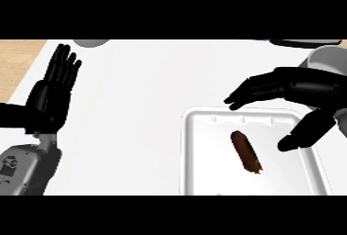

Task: Pick the sweet potato from the tray and place it in the pot

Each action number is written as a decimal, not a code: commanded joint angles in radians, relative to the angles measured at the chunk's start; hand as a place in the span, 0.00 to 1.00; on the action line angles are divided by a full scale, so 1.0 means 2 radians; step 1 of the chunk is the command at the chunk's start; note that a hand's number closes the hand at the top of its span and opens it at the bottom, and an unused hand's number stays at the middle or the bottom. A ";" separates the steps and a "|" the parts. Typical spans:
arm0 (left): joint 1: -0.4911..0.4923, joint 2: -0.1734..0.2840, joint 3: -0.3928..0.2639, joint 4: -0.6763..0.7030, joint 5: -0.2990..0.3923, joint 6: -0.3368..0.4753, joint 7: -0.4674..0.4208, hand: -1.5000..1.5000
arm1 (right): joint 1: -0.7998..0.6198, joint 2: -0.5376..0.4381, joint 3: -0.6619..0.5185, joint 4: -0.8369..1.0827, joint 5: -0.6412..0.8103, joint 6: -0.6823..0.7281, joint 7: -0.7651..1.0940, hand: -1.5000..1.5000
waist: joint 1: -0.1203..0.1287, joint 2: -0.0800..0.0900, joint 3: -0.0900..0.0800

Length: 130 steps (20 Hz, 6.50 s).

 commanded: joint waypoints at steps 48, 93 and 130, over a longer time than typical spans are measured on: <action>0.052 -0.060 0.036 -0.008 -0.066 -0.016 -0.008 0.50 | 0.064 0.142 0.144 0.119 0.527 -0.070 -0.066 0.00 | -0.038 -0.017 -0.001; 0.029 -0.058 0.078 -0.003 -0.065 -0.042 0.013 0.50 | 0.045 0.375 -0.245 0.162 0.616 -0.320 0.394 1.00 | -0.049 -0.020 -0.002; 0.015 -0.063 0.092 -0.008 -0.069 -0.065 0.038 0.50 | 0.098 0.184 -0.444 0.198 0.610 -0.506 0.505 1.00 | -0.038 -0.015 -0.001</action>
